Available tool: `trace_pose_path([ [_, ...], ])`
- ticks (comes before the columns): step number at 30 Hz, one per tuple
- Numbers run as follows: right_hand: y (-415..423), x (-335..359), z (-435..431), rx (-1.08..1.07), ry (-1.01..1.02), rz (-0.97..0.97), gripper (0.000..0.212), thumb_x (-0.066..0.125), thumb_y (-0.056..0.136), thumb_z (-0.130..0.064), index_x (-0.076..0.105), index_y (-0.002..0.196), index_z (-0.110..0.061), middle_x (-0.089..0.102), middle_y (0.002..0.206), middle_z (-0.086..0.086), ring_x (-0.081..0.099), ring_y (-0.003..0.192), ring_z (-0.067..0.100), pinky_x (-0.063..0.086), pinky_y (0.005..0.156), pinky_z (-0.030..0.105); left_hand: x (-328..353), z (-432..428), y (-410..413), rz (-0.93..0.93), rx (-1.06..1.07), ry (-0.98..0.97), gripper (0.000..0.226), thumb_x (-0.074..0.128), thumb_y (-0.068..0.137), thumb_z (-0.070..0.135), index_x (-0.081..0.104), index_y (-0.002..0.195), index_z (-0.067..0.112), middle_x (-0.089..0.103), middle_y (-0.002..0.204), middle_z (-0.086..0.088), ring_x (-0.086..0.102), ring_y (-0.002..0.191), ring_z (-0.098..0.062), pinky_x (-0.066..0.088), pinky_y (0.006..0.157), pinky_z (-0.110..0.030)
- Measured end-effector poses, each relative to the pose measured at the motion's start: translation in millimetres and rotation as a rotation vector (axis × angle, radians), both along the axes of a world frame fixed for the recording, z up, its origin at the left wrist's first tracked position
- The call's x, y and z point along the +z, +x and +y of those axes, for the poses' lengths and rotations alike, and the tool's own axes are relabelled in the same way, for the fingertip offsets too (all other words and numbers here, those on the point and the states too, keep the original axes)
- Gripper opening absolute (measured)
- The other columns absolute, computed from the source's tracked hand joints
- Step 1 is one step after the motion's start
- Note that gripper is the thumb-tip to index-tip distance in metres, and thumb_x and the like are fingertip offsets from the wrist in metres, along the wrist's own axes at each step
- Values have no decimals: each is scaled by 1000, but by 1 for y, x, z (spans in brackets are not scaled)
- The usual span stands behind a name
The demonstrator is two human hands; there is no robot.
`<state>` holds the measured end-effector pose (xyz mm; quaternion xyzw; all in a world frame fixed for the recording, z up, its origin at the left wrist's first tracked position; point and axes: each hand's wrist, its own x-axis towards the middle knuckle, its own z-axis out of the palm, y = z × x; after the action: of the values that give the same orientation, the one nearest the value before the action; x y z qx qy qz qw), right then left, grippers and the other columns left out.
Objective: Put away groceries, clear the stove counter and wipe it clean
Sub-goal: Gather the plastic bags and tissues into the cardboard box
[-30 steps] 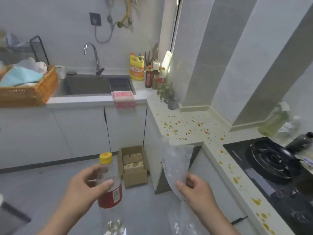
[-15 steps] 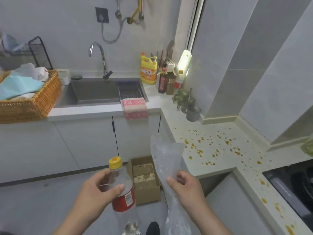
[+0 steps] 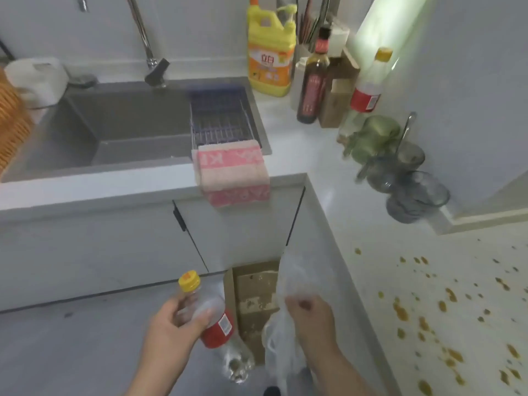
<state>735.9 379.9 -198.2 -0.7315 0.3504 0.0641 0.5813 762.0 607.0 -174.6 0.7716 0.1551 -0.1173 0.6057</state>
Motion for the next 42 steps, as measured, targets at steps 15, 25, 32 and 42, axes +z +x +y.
trace_pose_path([
  [15, 134, -416, -8, -6, -204, 117, 22, 63, 90, -19, 56, 69, -20, 57, 67, -11, 55, 63, 6, 39, 54, 7, -415, -57, 159, 165, -270, 61, 23, 73, 79, 35, 56, 91, 45, 56, 88, 28, 55, 79, 8, 39, 58, -9],
  [25, 166, -567, -31, 320, -455, 254, 9, 56, 93, -30, 56, 84, -29, 60, 75, -10, 58, 69, 7, 42, 57, 20, -574, -93, 188, 264, -441, 303, 37, 57, 88, 47, 45, 118, 28, 52, 100, 11, 52, 86, -9, 46, 72, -24],
  [32, 164, -614, -41, 284, -430, 259, 13, 60, 93, -25, 53, 82, -26, 54, 76, -16, 52, 72, 3, 33, 59, 10, -628, -122, 198, 397, -475, 329, 23, 51, 95, 35, 50, 110, 19, 57, 101, 2, 51, 80, -9, 38, 70, -25],
  [42, 145, -621, -40, 215, -246, 186, 32, 66, 89, -12, 65, 122, -16, 66, 108, -7, 62, 99, 6, 48, 88, 16, -656, -126, 202, 523, -300, 232, 25, 49, 97, 29, 53, 117, 14, 55, 99, -3, 50, 85, -15, 39, 75, -28],
])
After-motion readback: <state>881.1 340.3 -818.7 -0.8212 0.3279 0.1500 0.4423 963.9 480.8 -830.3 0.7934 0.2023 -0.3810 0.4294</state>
